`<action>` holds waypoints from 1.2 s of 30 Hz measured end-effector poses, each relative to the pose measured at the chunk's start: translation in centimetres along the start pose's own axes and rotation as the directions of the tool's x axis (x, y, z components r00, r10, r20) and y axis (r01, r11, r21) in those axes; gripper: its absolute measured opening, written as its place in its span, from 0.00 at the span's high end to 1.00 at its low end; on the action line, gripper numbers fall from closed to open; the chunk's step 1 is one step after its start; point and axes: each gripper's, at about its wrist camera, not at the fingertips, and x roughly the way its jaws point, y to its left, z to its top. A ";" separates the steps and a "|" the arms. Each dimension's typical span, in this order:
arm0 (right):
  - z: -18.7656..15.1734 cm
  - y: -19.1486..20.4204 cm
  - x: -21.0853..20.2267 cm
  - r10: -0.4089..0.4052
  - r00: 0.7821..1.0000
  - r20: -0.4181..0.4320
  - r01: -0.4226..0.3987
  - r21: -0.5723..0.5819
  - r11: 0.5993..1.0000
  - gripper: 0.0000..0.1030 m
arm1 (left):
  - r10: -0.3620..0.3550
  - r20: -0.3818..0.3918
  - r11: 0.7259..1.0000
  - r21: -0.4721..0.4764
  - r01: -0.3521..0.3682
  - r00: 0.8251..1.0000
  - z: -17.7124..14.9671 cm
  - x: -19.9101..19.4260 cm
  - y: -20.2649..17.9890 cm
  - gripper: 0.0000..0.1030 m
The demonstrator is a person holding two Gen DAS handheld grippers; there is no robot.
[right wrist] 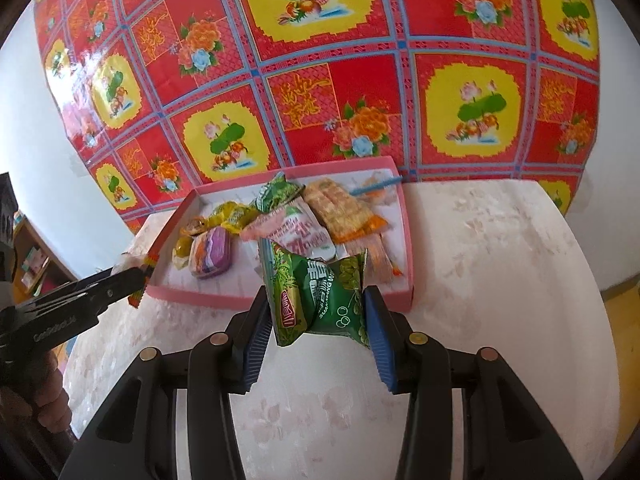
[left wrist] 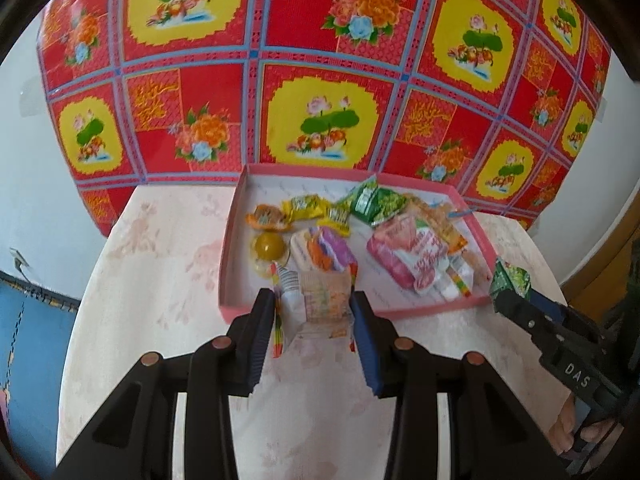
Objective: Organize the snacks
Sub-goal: 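Carry the rainbow-stick packet and green pea bag over the tray with both tools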
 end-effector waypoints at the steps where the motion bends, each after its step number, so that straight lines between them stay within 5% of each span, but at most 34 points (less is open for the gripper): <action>1: 0.2 0.1 0.2 0.000 1.000 0.000 0.000 -0.001 1.000 0.56 | -0.001 0.003 1.000 0.003 0.001 1.000 0.2 0.2 0.0 0.60; 36: 3.2 0.5 7.0 -0.003 1.000 -0.023 0.002 -0.033 0.999 0.55 | -0.023 -0.039 1.000 0.005 0.023 0.999 2.3 7.2 0.3 0.60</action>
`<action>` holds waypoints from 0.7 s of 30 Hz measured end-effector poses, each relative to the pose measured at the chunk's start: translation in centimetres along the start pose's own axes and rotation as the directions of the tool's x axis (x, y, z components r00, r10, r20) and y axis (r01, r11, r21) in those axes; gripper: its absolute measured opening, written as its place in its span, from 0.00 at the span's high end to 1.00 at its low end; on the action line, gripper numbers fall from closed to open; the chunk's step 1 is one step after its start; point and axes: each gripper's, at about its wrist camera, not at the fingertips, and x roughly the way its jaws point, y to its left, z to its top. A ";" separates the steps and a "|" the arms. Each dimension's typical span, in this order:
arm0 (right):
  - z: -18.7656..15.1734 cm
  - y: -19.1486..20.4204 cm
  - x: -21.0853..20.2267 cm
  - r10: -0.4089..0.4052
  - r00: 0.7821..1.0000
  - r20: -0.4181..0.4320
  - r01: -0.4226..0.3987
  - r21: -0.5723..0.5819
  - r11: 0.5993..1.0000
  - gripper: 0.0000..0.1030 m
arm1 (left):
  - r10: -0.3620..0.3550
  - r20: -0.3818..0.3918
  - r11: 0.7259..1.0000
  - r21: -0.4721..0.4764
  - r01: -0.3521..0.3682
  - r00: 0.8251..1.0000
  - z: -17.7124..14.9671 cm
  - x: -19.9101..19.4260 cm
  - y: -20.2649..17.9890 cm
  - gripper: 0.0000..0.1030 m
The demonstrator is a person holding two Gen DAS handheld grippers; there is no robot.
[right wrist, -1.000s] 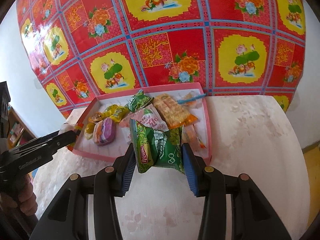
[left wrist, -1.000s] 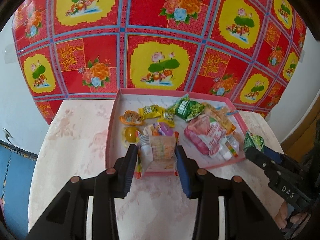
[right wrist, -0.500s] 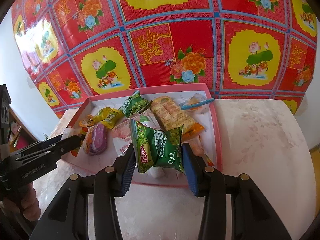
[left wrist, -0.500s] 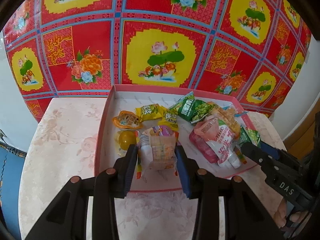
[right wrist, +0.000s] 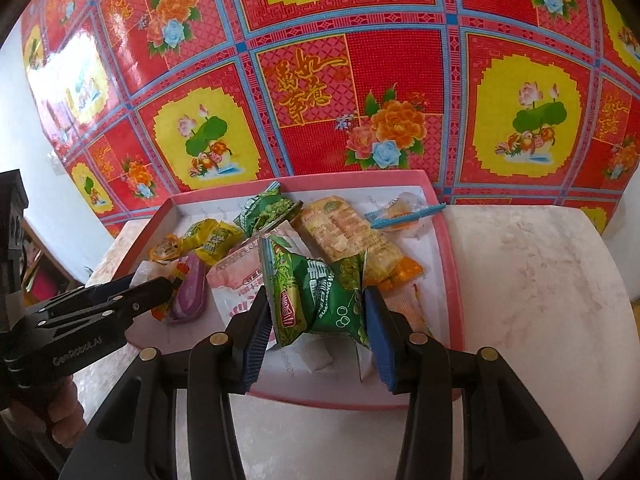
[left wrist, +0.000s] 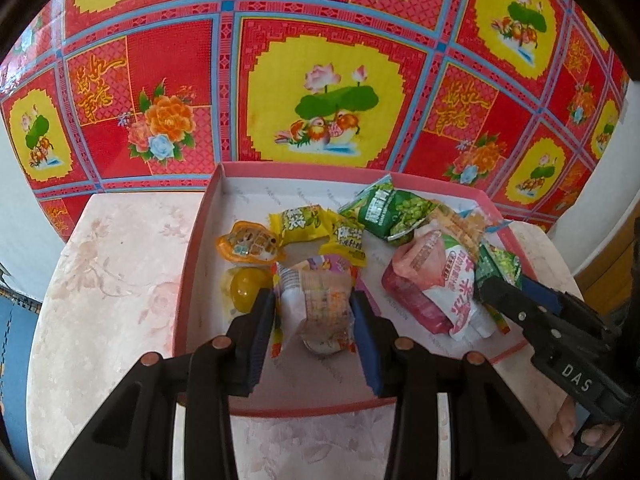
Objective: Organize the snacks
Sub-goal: 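Carry the rainbow-stick packet and green pea bag over the tray with both tools, then open both tools to release the packet and pea bag in the tray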
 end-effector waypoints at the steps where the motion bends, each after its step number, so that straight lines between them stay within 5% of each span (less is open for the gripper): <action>1: 0.1 0.0 0.1 0.000 1.000 0.000 0.000 0.000 1.000 0.55 | -0.001 -0.001 1.000 -0.001 0.001 1.000 0.1 0.1 0.0 0.60; 10: 0.1 -0.1 0.4 0.019 1.000 -0.004 -0.019 0.008 1.000 0.53 | -0.014 -0.012 1.000 -0.022 0.013 1.000 0.6 0.2 0.2 0.58; 21: 0.1 0.2 -1.8 0.036 0.998 0.045 -0.037 0.014 0.999 0.42 | 0.006 -0.020 1.000 -0.028 -0.006 1.000 0.5 -1.7 -0.3 0.35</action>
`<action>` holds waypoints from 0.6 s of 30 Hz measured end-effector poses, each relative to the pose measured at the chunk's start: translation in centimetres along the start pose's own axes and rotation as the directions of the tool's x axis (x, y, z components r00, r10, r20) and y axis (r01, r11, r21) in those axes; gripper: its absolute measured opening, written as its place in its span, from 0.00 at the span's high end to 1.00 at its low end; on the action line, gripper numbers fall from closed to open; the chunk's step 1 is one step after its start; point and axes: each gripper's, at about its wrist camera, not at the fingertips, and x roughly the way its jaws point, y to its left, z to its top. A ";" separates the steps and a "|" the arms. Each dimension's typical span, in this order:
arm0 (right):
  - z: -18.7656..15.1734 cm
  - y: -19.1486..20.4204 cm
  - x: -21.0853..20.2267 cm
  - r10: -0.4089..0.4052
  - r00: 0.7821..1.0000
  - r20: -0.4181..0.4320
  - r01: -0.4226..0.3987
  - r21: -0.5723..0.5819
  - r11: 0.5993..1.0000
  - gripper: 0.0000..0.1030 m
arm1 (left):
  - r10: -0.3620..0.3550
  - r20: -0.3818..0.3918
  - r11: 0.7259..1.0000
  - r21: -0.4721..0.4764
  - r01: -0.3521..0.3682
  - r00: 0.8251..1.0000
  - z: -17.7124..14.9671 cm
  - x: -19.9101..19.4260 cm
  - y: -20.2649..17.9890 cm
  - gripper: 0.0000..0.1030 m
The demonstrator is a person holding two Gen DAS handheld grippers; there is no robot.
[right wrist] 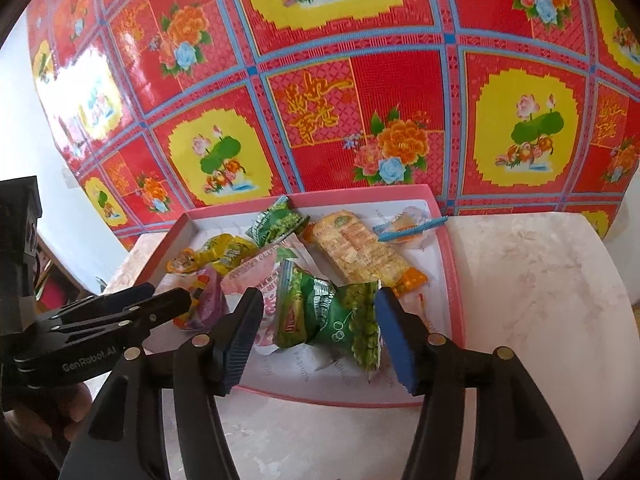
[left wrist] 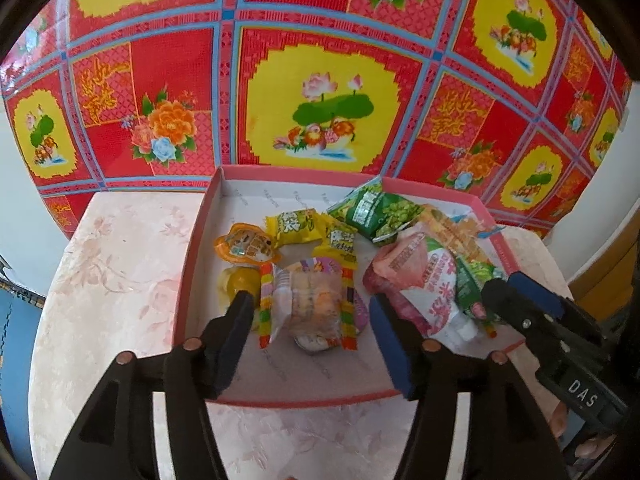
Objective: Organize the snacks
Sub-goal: 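Open both tools to release the packet and pea bag in the tray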
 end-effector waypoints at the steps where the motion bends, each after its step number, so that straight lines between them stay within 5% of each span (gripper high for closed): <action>1: 0.0 0.1 -0.3 -0.001 1.000 0.004 0.001 -0.001 1.000 0.42 | 0.001 0.008 1.000 0.001 -0.001 1.000 0.0 -0.4 -0.1 0.34; 11: -0.6 0.7 -2.9 -0.010 1.000 0.012 0.010 -0.006 1.000 0.25 | 0.012 0.032 1.000 0.004 -0.012 0.999 -1.0 -3.3 -0.9 0.13; 18: -2.0 1.2 -4.8 -0.027 1.000 0.008 0.027 -0.019 0.999 0.21 | 0.044 0.034 0.999 0.000 -0.044 0.998 -2.5 -5.0 -1.3 0.12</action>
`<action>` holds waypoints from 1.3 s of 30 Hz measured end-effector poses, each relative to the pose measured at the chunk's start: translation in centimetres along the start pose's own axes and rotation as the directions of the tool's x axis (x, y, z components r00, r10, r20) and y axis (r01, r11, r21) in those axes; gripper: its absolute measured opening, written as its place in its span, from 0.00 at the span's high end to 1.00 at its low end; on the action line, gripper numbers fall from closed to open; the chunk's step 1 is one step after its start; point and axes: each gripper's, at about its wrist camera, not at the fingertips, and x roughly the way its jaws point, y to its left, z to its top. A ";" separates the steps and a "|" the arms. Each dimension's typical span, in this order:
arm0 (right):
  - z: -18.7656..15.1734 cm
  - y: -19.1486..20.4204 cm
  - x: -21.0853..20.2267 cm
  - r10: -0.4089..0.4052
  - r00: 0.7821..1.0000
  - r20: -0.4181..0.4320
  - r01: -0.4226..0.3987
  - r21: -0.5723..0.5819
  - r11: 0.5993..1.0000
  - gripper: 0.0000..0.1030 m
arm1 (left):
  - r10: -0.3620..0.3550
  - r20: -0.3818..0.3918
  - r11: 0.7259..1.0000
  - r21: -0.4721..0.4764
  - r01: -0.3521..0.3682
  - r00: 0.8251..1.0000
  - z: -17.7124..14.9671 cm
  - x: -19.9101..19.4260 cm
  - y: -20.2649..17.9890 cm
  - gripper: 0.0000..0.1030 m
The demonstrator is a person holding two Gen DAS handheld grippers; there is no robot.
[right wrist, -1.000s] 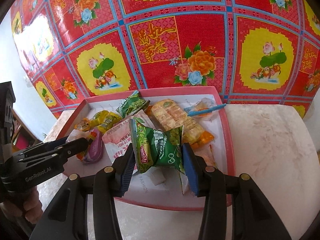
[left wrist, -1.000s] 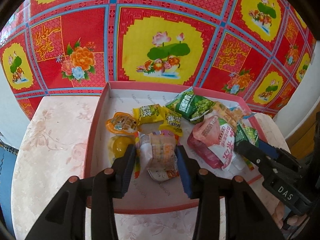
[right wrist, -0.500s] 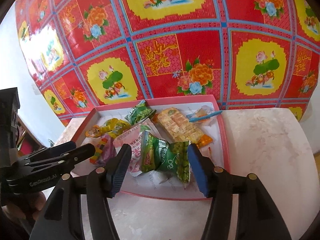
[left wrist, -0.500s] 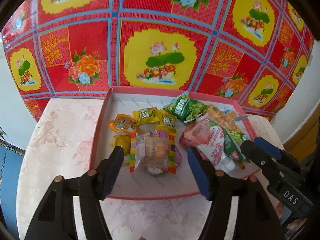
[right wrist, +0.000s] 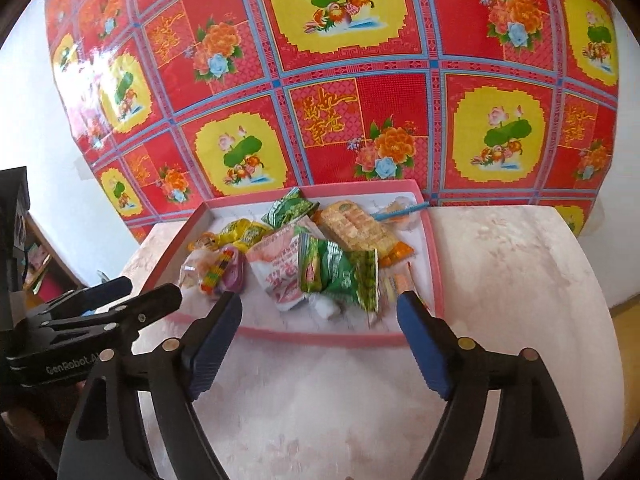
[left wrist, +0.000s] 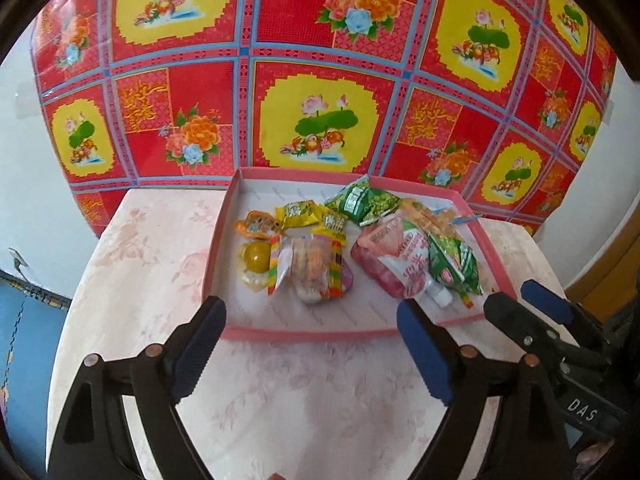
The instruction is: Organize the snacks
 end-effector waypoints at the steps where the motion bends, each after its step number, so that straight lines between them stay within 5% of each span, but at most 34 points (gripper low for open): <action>1: -0.2 0.0 -0.2 -0.005 1.000 -0.003 0.005 -0.001 1.000 0.20 | 0.002 -0.001 1.000 -0.003 -0.002 1.000 -0.3 -0.3 0.0 0.12; 12: -2.9 0.0 -1.4 -0.025 0.998 -0.053 0.026 0.012 1.000 0.20 | 0.022 -0.042 1.000 0.006 -0.022 0.999 -2.6 -1.8 -0.4 0.12; 39: -5.5 -0.6 0.8 -0.099 0.984 -0.149 0.103 0.023 0.994 0.20 | 0.061 -0.144 0.998 0.015 -0.060 0.988 -5.9 1.5 -0.7 0.12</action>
